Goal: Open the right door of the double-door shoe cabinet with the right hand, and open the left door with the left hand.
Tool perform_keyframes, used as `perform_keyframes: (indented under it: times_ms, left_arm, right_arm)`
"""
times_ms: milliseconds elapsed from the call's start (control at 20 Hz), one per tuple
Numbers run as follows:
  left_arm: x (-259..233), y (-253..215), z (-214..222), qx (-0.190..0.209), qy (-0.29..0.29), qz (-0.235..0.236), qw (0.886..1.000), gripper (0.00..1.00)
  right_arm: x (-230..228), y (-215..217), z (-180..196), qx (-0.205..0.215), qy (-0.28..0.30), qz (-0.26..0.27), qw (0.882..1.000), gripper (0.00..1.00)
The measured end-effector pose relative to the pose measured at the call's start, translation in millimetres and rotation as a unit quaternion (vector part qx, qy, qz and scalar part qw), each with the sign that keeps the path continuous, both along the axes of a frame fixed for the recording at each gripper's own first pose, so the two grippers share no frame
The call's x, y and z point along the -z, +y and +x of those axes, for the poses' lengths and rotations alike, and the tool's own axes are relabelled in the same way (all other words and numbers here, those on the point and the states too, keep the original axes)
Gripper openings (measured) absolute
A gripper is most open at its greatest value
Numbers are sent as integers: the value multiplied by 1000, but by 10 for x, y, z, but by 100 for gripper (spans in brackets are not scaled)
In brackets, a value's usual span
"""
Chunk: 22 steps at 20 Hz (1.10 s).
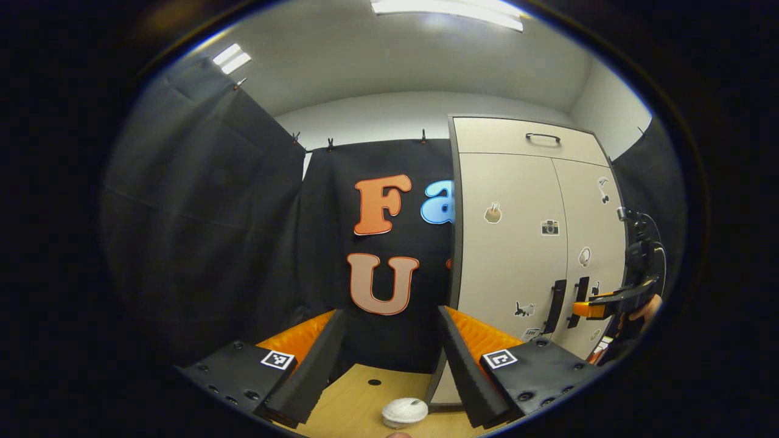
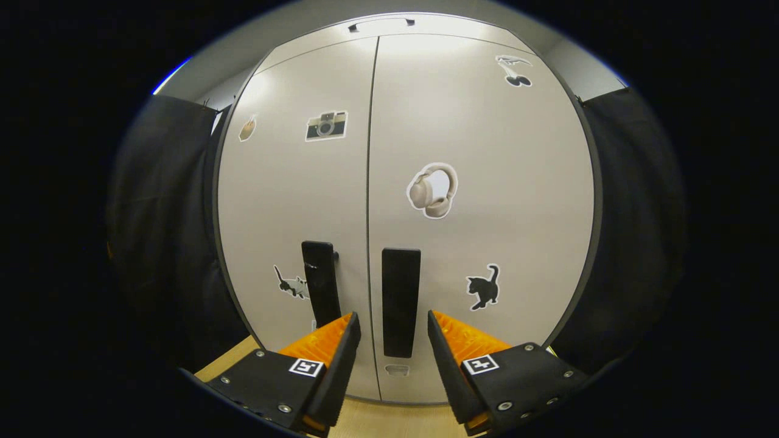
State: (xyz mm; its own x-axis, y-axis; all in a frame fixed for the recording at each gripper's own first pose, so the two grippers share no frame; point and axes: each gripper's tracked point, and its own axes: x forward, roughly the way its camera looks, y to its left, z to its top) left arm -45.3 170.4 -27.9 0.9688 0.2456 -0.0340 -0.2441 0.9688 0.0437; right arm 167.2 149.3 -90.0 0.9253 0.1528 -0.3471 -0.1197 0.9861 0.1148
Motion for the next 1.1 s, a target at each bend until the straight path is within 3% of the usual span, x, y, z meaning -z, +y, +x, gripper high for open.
perform_keyframes:
  times_ms: [50,200,500,750,1100]
  left_arm:
    - [3,1,-5,4,-3,-3,1000,96]
    - [43,10,2,7,-1,0,1000,96]
    - [80,-6,4,14,-1,4,1000,96]
    - [99,-16,-5,15,6,5,1000,96]
    - [109,-72,-11,28,14,-8,999,95]
  right_arm:
    - [64,2,46,5,10,4,1000,60]
    - [145,30,160,14,22,14,1000,49]
    - [210,23,272,52,31,40,997,47]
    - [204,9,250,52,17,39,998,23]
    - [145,1,90,30,4,52,998,20]
